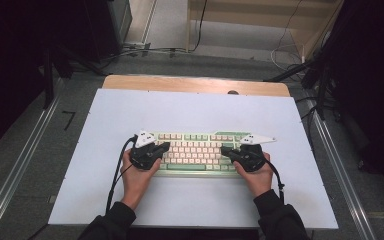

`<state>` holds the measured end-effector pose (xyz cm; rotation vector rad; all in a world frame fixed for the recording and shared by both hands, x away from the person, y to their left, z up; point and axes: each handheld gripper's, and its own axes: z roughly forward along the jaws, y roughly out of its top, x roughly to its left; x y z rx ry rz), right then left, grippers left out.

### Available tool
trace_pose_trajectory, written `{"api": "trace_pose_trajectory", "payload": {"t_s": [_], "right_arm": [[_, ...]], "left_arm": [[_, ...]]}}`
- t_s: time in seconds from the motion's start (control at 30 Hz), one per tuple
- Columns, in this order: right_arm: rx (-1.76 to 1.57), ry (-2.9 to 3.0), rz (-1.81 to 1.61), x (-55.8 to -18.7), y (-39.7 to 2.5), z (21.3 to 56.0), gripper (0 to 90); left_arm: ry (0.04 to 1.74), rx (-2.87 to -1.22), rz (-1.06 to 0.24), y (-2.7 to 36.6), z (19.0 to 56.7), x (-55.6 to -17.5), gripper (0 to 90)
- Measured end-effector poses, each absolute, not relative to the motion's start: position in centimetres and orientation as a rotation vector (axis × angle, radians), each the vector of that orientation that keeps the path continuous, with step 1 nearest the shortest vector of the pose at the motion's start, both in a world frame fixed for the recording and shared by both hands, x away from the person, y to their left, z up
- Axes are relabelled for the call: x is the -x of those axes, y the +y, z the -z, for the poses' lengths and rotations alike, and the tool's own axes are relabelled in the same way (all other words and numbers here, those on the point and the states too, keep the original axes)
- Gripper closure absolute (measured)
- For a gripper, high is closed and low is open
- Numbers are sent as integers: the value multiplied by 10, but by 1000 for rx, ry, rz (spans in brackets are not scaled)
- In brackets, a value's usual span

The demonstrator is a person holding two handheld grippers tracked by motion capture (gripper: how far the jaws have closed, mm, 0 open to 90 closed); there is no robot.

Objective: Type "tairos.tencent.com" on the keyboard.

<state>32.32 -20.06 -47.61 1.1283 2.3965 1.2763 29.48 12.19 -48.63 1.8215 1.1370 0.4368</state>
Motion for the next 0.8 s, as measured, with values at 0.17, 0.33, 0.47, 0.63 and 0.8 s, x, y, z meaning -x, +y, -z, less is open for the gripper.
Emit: {"api": "trace_pose_trajectory", "payload": {"t_s": [0.17,0.33,0.47,0.63,0.8], "right_arm": [[-1120,2403,-1277,-325,-197,476,884],[-1114,2409,-1278,-326,-195,476,884],[-1110,2409,-1279,-327,-193,476,884],[-1106,2415,-1275,-328,-192,477,884],[-1106,2414,-1278,-329,-190,477,884]], "left_arm": [[1120,-1816,-428,114,485,-298,900],[1112,-1835,-392,105,488,-302,900],[1103,-1849,-386,100,488,-305,900],[1102,-1867,-375,95,490,-309,900],[1102,-1869,-367,92,491,-311,900]]}}
